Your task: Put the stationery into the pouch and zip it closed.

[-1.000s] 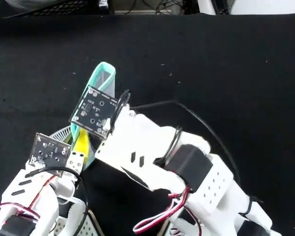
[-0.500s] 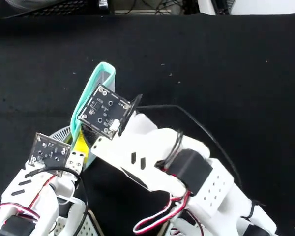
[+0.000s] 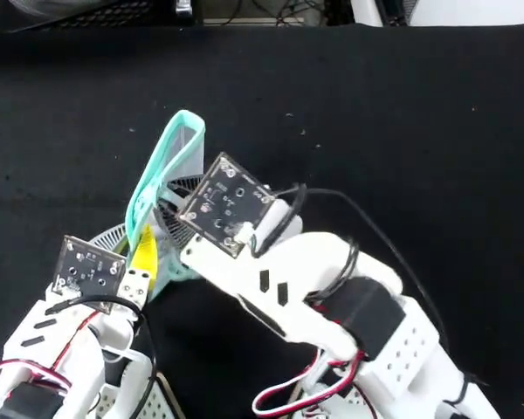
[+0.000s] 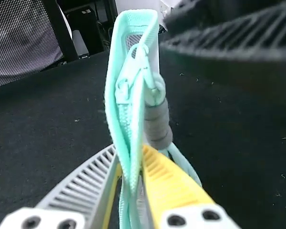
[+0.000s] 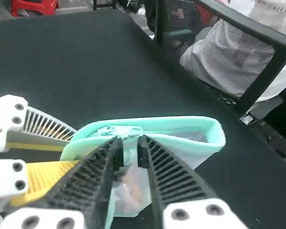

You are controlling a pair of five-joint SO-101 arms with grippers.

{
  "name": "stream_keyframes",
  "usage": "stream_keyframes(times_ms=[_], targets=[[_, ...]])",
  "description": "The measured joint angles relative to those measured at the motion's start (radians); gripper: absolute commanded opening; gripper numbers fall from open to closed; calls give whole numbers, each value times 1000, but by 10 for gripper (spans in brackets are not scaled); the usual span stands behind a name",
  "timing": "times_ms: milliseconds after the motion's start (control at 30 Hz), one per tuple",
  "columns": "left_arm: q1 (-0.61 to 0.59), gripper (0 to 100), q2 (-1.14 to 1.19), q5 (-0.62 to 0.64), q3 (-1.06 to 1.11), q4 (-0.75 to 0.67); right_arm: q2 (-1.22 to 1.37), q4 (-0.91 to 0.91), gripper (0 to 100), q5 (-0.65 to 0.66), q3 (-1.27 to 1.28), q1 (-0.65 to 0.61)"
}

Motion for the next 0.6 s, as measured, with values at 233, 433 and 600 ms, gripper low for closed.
stream_keyframes(times_ms=[233,433,600], targets=[[0,30,0,0,0,0,-2,0,215,0,71,-3],[0,30,0,0,0,0,-3,-11,208,0,91,-43],[0,30,0,0,0,0,-3,-60,208,-2,133,-43]])
